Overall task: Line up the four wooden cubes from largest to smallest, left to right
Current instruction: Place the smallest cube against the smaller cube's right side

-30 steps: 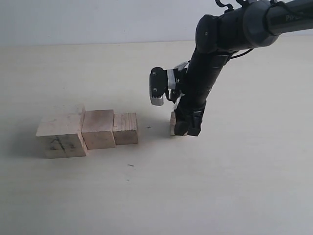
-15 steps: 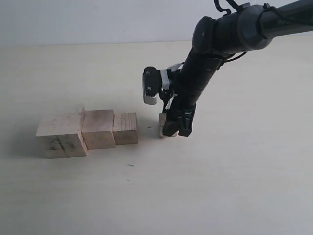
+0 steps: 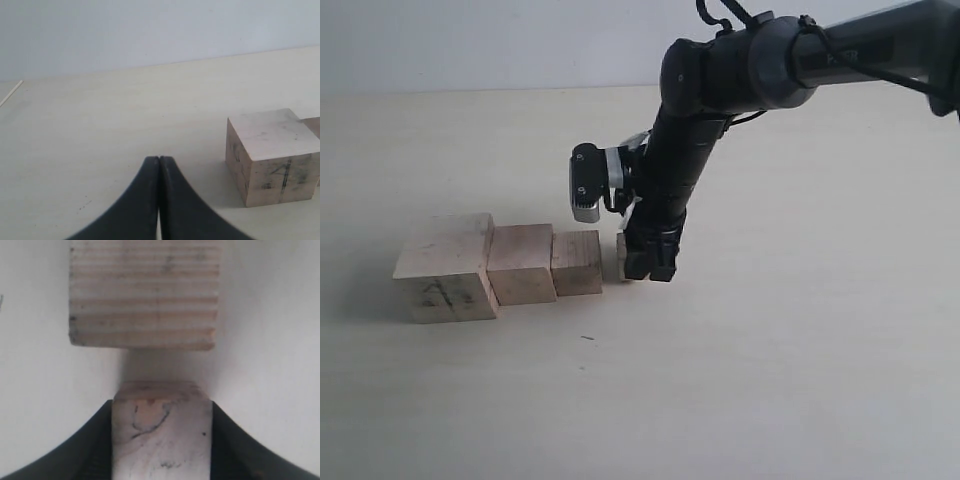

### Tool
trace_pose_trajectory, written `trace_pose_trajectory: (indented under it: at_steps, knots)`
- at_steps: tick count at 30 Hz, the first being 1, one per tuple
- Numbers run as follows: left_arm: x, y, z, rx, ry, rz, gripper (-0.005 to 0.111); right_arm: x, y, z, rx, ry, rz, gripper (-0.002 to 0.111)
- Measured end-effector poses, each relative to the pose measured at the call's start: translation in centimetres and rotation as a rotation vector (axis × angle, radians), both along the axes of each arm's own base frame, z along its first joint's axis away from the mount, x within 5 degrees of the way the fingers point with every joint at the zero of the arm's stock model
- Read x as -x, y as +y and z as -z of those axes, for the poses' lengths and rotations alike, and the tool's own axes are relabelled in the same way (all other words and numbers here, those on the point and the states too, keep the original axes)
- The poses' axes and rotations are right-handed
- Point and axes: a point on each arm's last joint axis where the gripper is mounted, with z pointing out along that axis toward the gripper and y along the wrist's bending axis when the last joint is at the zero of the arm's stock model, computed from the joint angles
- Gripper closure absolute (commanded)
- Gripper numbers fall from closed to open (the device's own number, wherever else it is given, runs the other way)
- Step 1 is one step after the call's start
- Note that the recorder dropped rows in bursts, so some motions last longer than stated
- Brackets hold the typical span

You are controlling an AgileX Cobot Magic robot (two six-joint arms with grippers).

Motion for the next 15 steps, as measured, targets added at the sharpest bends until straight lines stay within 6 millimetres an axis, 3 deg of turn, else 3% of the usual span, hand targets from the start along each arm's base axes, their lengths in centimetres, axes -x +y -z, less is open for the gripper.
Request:
trace_pose_trajectory:
  at_steps: [6,15]
  knots:
    - [0.0,0.0,0.0,0.0,0.0,0.0,0.107,0.04,1.08,0.04,-0.002,-0.003,-0.001,0.108]
    - [0.0,0.0,0.0,0.0,0.0,0.0,0.107,0.0,1.2,0.08,-0.002,0.001,0.001,0.108]
